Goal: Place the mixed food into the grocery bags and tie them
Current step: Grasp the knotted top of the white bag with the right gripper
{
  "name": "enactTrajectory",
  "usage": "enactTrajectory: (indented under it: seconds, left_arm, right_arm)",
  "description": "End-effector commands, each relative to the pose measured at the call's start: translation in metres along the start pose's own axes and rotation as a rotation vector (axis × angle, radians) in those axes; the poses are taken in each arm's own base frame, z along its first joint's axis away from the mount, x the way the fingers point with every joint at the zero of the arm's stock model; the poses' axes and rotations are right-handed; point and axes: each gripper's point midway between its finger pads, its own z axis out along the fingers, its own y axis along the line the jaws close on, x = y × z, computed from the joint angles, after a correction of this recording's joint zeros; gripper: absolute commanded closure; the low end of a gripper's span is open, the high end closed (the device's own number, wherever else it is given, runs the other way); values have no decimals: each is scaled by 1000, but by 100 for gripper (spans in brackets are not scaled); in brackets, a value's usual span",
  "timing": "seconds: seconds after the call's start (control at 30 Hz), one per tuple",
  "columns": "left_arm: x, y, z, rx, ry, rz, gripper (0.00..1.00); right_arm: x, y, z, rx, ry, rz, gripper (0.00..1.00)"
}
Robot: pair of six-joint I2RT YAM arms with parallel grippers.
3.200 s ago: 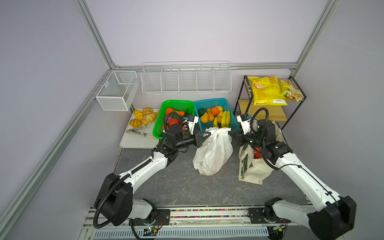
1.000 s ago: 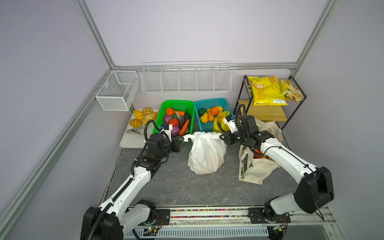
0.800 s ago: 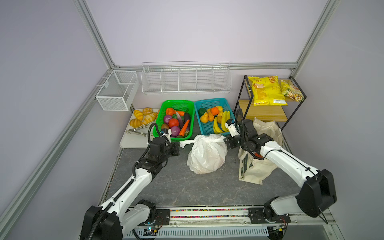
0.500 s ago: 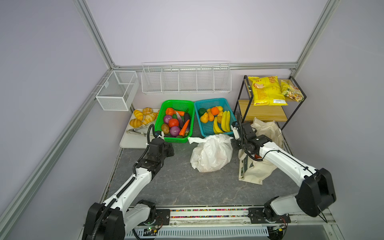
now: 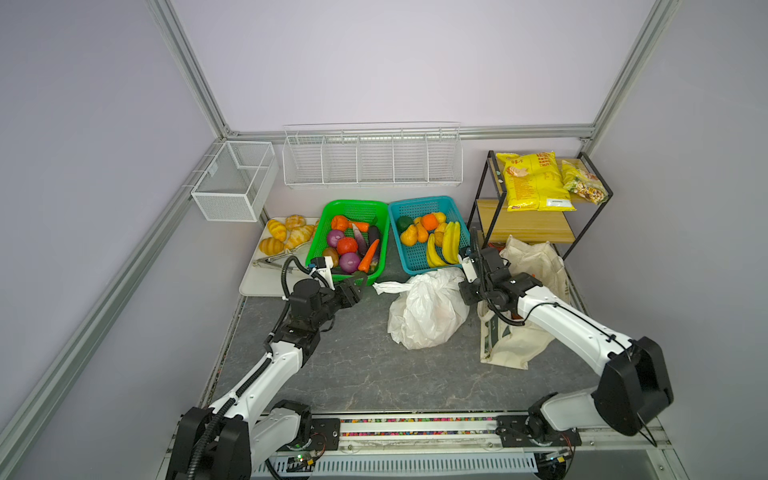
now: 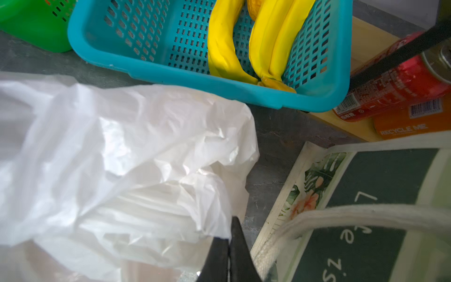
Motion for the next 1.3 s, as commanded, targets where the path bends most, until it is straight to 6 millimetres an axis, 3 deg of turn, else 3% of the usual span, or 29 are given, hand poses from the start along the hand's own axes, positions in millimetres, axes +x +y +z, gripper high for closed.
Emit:
enactTrajectory:
  seconds: [0.0, 0.17, 0.27, 0.37, 0.43, 0.47, 0.5, 0.57, 0.7, 0.8, 0.9, 1.03, 1.07, 1.13, 1.2, 1.27]
  left_arm:
    - [0, -40, 16, 150, 54, -9, 22]
    - [28, -44, 43, 168, 163, -40, 20]
    - [44, -36, 47, 144, 201, -50, 28]
    - [48, -34, 45, 147, 199, -63, 54]
    - [48, -32, 44, 134, 197, -50, 78]
    - [49, -29, 43, 118, 202, -37, 97]
    - [50, -23, 42, 92, 204, -31, 100]
    - [52, -1, 36, 5, 215, -42, 100]
    - [55, 85, 1, -316, 183, -78, 100]
    - [59, 122, -23, -461, 140, -48, 100]
    - [64, 112, -20, -399, 161, -37, 100]
    - [55, 62, -3, -147, 176, -23, 98]
    - [53, 50, 0, -92, 179, -28, 83]
    - [47, 35, 1, -21, 181, -37, 61]
    - [41, 26, -1, -3, 176, -38, 49]
    - [36, 26, -5, -27, 156, -22, 41]
  right_arm:
    - [-14, 10, -9, -36, -48, -26, 93]
    - [-16, 10, -11, -23, -53, -40, 93]
    - [-19, 8, -12, -14, -56, -49, 93]
    - [-22, 7, -13, -3, -59, -55, 93]
    - [-22, 4, -12, 13, -55, -55, 93]
    - [-20, 0, -12, 39, -45, -58, 93]
    - [-19, -7, -13, 75, -33, -64, 93]
    - [-14, -23, -16, 161, -11, -69, 93]
    - [0, -50, -17, 278, 41, -50, 93]
    - [15, -57, -7, 324, 94, -46, 93]
    - [16, -50, 1, 335, 104, -67, 93]
    - [-22, -5, -15, 207, -54, -190, 93]
    - [-32, 10, -23, 141, -97, -221, 86]
    - [-49, 33, -42, 30, -177, -261, 67]
    - [-61, 58, -63, -106, -263, -309, 47]
    - [-67, 85, -77, -245, -319, -363, 34]
